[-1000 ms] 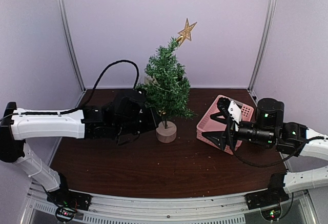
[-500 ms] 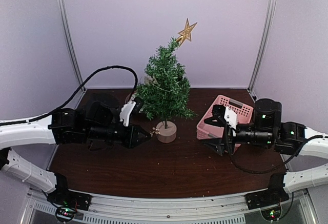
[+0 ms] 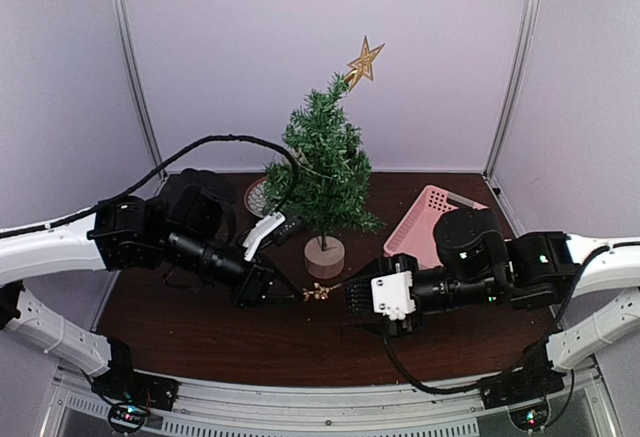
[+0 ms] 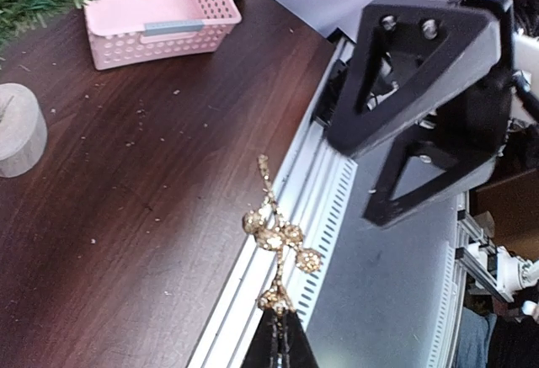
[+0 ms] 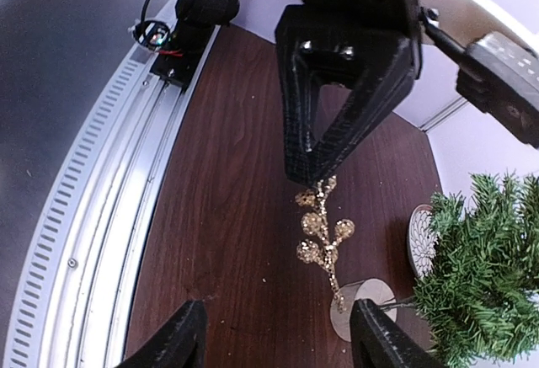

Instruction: Decorate the small christmas tree

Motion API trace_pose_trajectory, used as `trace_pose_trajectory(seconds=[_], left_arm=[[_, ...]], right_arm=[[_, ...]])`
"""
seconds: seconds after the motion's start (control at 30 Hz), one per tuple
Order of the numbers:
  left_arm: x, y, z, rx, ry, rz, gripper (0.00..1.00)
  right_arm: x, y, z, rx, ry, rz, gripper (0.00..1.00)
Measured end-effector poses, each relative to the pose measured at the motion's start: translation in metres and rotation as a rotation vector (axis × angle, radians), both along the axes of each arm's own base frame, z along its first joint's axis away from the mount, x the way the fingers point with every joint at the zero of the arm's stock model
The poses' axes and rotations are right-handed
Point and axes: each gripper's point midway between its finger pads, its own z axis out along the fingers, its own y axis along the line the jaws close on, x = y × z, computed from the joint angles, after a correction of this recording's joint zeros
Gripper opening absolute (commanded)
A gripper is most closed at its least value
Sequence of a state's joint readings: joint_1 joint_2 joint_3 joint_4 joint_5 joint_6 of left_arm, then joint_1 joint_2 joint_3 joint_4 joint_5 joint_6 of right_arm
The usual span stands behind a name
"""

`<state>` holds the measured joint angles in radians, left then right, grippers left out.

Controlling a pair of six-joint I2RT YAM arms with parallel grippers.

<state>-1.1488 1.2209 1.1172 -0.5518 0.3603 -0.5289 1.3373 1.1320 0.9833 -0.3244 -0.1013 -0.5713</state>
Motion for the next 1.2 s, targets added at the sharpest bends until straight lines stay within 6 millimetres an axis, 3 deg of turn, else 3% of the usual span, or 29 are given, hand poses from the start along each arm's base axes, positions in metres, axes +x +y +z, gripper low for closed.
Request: trace_pose_trajectory(seconds=[0.07, 0.37, 0.67, 0.8, 0.87, 0.93, 1.0, 1.07, 1.2], left_arm=[[-0.004, -0.002, 0.001, -0.004, 0.011, -0.02, 0.0], [-0.013, -0.004, 0.0, -0.01, 0.038, -0.059, 0.0], [-0.016, -0.01, -0.001, -0.007, 0.047, -0.078, 0.0], [-0.015, -0.013, 0.003, -0.026, 0.042, -0.077, 0.0], [-0.015, -0.014, 0.006, -0.04, 0.037, -0.074, 0.12], [-0.013, -0.015, 0.01, -0.057, 0.027, -0.065, 0.37], [-0.01, -0.013, 0.013, -0.081, 0.002, -0.05, 0.53], [-0.007, -0.006, 0.018, -0.112, -0.034, -0.019, 0.62], [0.002, 0.014, 0.035, -0.224, -0.153, 0.055, 0.7]], right_arm=[[-0.001, 0.002, -0.007, -0.034, -0.027, 0.009, 0.51], [0.008, 0.005, -0.021, -0.114, -0.139, -0.031, 0.46], [0.019, 0.008, -0.02, -0.121, -0.194, -0.078, 0.25], [0.018, 0.009, -0.023, -0.134, -0.21, -0.077, 0.04], [0.018, 0.009, -0.023, -0.132, -0.21, -0.08, 0.0], [0.019, 0.009, -0.022, -0.13, -0.208, -0.088, 0.0], [0.021, 0.01, -0.019, -0.11, -0.202, -0.105, 0.0], [0.022, 0.012, -0.013, -0.077, -0.184, -0.122, 0.0], [0.027, 0.011, -0.001, 0.021, -0.104, -0.158, 0.0]])
